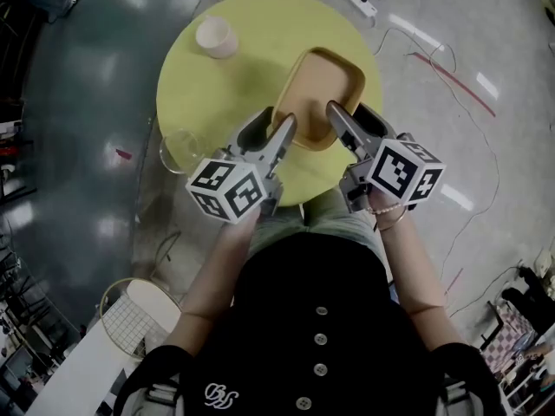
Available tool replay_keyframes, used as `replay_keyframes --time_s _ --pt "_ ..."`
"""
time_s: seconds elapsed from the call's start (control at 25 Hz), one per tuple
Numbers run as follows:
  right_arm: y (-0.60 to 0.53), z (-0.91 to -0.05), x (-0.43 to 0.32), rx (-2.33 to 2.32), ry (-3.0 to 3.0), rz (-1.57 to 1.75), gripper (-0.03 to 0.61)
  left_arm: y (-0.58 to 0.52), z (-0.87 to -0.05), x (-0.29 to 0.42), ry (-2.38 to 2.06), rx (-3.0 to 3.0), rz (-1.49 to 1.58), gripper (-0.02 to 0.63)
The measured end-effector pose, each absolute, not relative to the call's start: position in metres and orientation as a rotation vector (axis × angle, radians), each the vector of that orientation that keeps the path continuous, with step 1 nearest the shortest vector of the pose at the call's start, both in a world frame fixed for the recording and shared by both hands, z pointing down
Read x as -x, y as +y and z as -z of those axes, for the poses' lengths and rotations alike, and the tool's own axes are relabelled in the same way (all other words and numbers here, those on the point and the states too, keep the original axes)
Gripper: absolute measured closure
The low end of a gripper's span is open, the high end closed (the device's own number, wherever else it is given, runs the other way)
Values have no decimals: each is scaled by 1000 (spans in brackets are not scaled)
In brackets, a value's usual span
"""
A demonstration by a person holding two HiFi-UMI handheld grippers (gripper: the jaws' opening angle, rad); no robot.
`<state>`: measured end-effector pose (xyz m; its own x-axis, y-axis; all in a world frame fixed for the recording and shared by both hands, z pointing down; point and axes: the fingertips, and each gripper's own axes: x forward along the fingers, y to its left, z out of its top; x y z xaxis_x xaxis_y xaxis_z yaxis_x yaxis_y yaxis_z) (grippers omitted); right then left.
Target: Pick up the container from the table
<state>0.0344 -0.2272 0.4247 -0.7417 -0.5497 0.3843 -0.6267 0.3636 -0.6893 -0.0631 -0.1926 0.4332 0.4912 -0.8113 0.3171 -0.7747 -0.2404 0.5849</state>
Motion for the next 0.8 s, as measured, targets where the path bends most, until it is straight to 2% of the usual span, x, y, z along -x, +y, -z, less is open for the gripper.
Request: replay_keyframes --time_s 0.8 --pt "-241 -385 -24 -997 -2652 -1173 370 -202 -393 72 -1338 -2123 195 437"
